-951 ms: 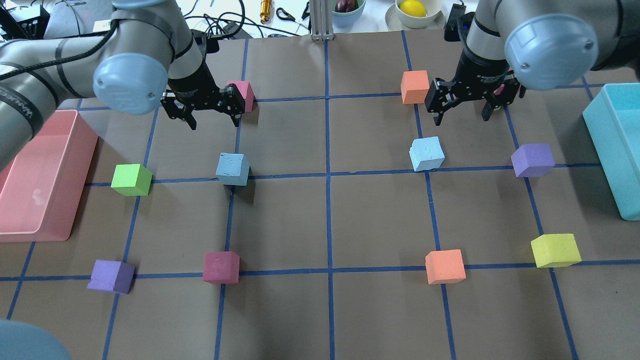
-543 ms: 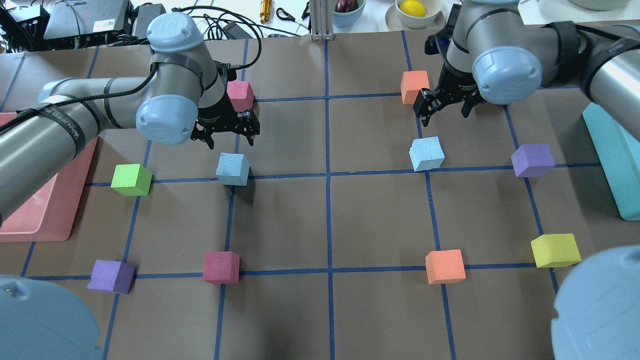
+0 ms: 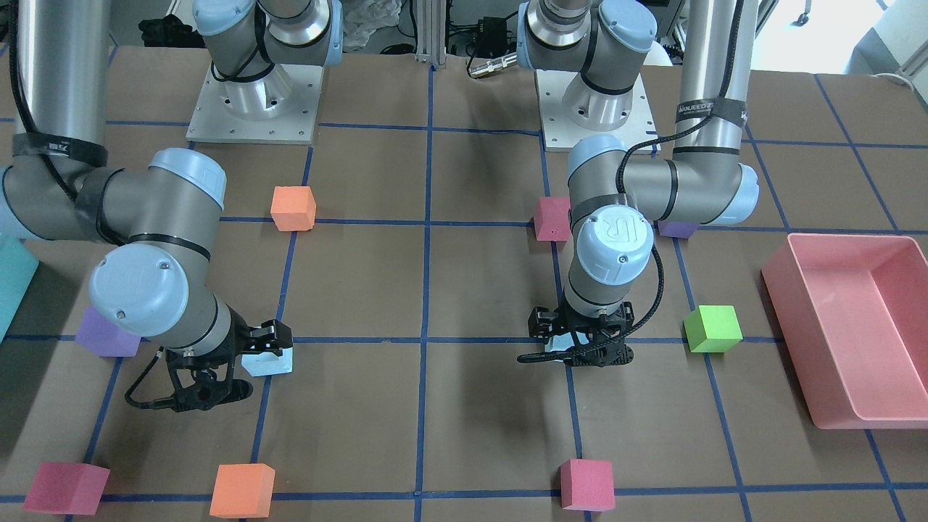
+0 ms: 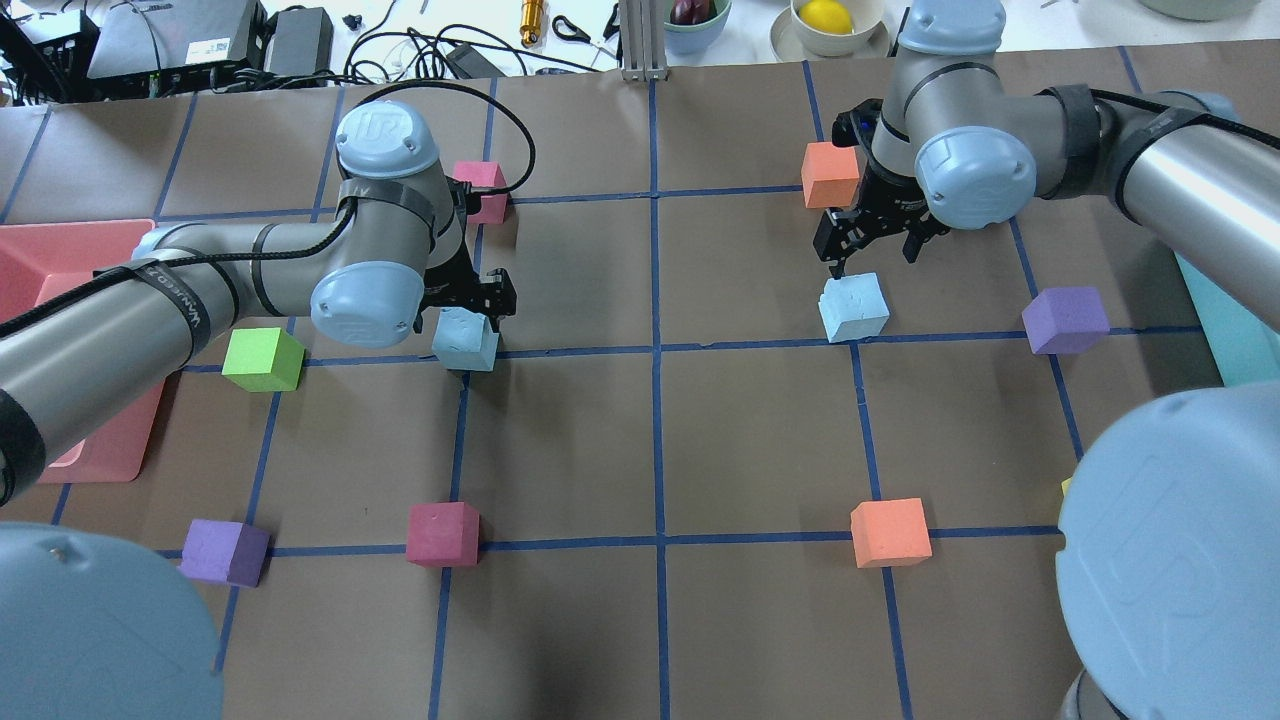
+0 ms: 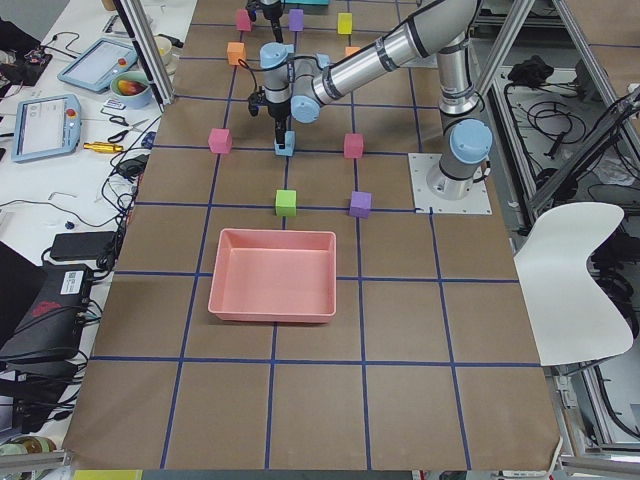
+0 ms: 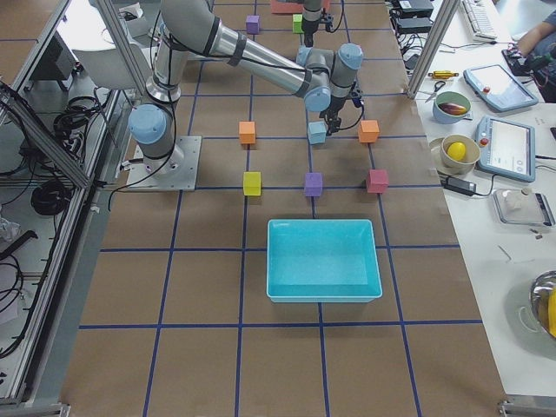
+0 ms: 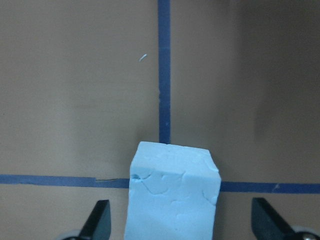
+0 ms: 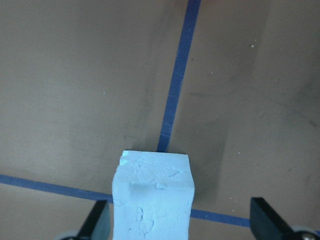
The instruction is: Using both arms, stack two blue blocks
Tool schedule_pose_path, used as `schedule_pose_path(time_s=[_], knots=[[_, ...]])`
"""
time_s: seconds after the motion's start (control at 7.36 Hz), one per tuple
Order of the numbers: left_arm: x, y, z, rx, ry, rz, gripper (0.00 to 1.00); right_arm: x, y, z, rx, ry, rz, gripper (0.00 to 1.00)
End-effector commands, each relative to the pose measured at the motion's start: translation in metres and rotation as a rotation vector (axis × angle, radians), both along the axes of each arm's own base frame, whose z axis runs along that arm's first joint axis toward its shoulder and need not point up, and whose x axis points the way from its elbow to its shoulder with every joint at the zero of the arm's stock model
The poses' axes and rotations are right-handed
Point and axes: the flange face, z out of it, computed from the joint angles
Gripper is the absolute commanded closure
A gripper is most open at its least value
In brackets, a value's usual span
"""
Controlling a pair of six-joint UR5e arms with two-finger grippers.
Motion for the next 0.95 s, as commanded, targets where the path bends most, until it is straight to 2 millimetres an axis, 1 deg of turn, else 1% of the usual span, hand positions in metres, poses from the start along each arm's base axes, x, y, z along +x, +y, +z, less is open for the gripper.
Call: schedule_pose_path(time_s=[0.0,0.27,0.41,0.54,0.68,0.81], knots=[[-0.001,0.002,-0.008,0.007,0.005,0.002,0.0,0.003,0.008,-0.017,0.032,-0.031,-0.006,0.0],[-0.003,0.002,-0.013,0.016,0.029,0.0,0.0,0.003,0.02,-0.034,0.062,-0.029,-0.004,0.0],[-0.003,0.002,-0.013,0.016,0.031,0.0,0.15,0.003,0.021,-0.034,0.061,-0.029,-0.006,0.11],[-0.004,0.003,-0.015,0.02,0.035,-0.003,0.43,0.003,0.016,-0.031,0.026,-0.027,-0.003,0.65],[-0.004,0.002,-0.014,0.017,0.036,-0.003,0.67,0.003,0.014,-0.029,0.004,-0.027,-0.005,1.0],[-0.004,0.002,-0.013,0.015,0.036,-0.003,0.84,0.003,0.012,-0.024,-0.006,-0.027,-0.005,1.0]])
